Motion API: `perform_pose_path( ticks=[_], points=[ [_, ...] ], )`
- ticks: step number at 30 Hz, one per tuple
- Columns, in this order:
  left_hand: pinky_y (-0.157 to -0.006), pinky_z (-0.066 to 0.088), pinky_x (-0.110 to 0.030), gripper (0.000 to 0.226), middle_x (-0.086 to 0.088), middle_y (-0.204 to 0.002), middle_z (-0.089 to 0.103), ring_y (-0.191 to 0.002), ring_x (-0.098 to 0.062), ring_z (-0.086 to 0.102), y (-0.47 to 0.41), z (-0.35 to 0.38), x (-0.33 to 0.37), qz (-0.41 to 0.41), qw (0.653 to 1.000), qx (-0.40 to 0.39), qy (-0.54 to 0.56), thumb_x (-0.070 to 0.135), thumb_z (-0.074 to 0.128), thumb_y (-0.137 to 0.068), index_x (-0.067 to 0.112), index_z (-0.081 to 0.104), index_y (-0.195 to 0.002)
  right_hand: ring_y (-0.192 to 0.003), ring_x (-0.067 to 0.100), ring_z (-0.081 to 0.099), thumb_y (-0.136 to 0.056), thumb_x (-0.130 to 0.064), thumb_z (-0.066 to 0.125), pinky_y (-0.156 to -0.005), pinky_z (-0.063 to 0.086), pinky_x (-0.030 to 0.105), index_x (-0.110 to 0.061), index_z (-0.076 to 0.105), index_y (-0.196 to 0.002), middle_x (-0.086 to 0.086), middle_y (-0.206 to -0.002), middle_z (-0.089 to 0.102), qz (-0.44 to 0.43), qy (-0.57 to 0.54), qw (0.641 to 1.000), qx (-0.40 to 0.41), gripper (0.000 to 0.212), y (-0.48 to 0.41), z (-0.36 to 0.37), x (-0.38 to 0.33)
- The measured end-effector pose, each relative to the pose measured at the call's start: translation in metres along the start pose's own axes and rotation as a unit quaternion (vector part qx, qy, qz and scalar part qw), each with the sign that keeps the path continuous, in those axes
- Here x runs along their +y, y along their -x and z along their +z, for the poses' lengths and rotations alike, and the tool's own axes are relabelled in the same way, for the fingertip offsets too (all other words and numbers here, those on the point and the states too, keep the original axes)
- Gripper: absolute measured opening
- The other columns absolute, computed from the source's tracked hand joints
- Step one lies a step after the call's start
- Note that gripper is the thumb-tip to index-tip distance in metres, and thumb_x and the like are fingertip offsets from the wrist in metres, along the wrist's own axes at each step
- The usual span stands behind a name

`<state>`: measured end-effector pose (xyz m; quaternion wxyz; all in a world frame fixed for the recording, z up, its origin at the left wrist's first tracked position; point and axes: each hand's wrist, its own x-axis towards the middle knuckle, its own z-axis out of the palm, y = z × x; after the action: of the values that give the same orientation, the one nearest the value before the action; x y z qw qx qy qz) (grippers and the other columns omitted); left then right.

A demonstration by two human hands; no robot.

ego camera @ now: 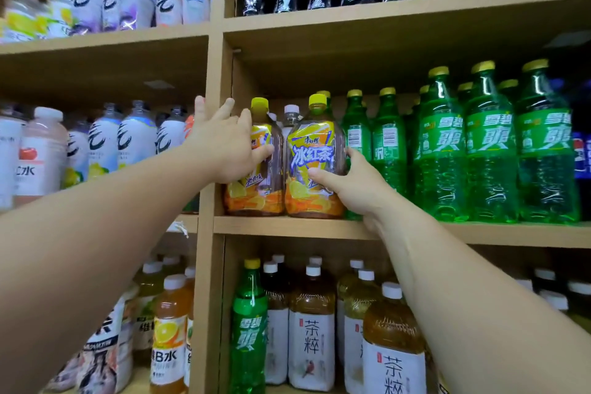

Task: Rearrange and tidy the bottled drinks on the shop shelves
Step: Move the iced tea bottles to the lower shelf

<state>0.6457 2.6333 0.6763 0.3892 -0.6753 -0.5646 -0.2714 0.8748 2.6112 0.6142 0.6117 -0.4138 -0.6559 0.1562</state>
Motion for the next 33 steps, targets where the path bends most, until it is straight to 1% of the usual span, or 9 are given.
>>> perform_pose_path(
  ticks=[4,7,11,16,20,23,29,31,33],
  points=[
    [-0.121,0.002,-0.063,0.084,-0.013,-0.149,0.050,-0.151,-0.030,0.025,0.001,0.003,0.000,0.003,0.998,0.043,0.055,0.070,0.037,-0.095,0.009,0.034,-0.152,-0.094,0.017,0.075,-0.070,-0.028,0.093,-0.082,0.062,0.038,-0.023,0.059,-0.116,-0.002,-0.109,0.075,0.031,-0.088,0.996,-0.001,0.057,-0.003,-0.005,0.003],
    [-0.121,0.015,-0.054,0.084,-0.017,-0.143,0.051,-0.140,-0.035,0.037,0.009,0.002,0.003,0.022,0.988,0.090,0.121,0.062,0.053,-0.093,0.007,0.034,-0.153,-0.093,0.022,0.077,-0.067,-0.020,0.094,-0.083,0.062,0.044,-0.020,0.059,-0.119,0.003,-0.109,0.076,0.040,-0.122,0.992,-0.007,0.063,-0.003,-0.010,0.004],
    [-0.107,0.037,-0.037,0.084,-0.011,-0.137,0.046,-0.130,-0.027,0.043,0.023,0.006,0.005,0.018,0.953,0.149,0.264,0.054,0.069,-0.088,0.008,0.037,-0.152,-0.095,0.022,0.076,-0.071,-0.026,0.091,-0.084,0.062,0.045,-0.020,0.059,-0.118,0.004,-0.110,0.076,0.045,-0.141,0.989,-0.006,0.058,-0.003,-0.012,0.005],
    [-0.107,0.040,-0.032,0.086,-0.005,-0.145,0.035,-0.136,-0.020,0.038,0.034,0.014,0.020,-0.035,0.931,0.134,0.339,0.048,0.072,-0.089,0.019,0.028,-0.157,-0.098,0.019,0.075,-0.075,-0.038,0.089,-0.088,0.061,0.043,-0.023,0.055,-0.118,0.003,-0.115,0.074,0.037,-0.123,0.992,-0.003,0.057,-0.001,-0.012,0.005],
    [-0.090,0.055,-0.036,0.081,0.002,-0.134,0.055,-0.116,-0.018,0.060,0.039,0.008,0.027,-0.094,0.893,0.074,0.434,0.047,0.071,-0.090,0.042,0.022,-0.154,-0.097,0.019,0.076,-0.073,-0.037,0.090,-0.086,0.062,0.043,-0.018,0.055,-0.129,0.002,-0.115,0.074,0.042,-0.120,0.992,0.017,0.070,0.000,-0.011,0.003],
    [-0.090,0.059,-0.044,0.083,0.006,-0.134,0.060,-0.113,-0.019,0.064,0.043,0.000,0.026,-0.117,0.861,0.047,0.492,0.043,0.075,-0.088,0.044,0.021,-0.152,-0.095,0.021,0.076,-0.071,-0.034,0.091,-0.086,0.062,0.045,-0.017,0.057,-0.128,0.003,-0.112,0.075,0.052,-0.133,0.990,0.017,0.068,0.002,-0.013,0.001],
    [-0.091,0.059,-0.043,0.085,0.011,-0.129,0.062,-0.112,-0.009,0.065,0.074,-0.028,0.019,-0.124,0.795,0.046,0.592,0.027,0.076,-0.090,0.036,0.023,-0.155,-0.075,0.025,0.074,-0.066,-0.010,0.090,-0.074,0.064,0.049,-0.018,0.069,-0.081,0.010,-0.085,0.078,0.032,-0.104,0.993,0.050,0.027,0.014,-0.023,-0.025],
    [-0.084,0.062,-0.038,0.080,0.016,-0.122,0.063,-0.103,-0.003,0.069,0.095,-0.040,0.016,-0.106,0.784,0.045,0.610,0.024,0.072,-0.093,0.039,0.023,-0.155,-0.077,0.030,0.075,-0.061,-0.009,0.091,-0.081,0.061,0.058,-0.017,0.068,-0.076,0.008,-0.080,0.076,0.022,-0.114,0.992,0.048,0.029,0.022,-0.032,-0.034],
    [-0.072,0.062,-0.026,0.078,0.020,-0.118,0.061,-0.097,0.003,0.070,0.119,-0.051,0.013,-0.101,0.773,0.054,0.624,0.023,0.070,-0.094,0.040,0.023,-0.154,-0.082,0.027,0.076,-0.059,-0.012,0.094,-0.079,0.063,0.052,-0.018,0.066,-0.085,0.006,-0.088,0.076,0.003,-0.107,0.993,0.049,0.039,0.038,-0.036,-0.042]
  ],
)
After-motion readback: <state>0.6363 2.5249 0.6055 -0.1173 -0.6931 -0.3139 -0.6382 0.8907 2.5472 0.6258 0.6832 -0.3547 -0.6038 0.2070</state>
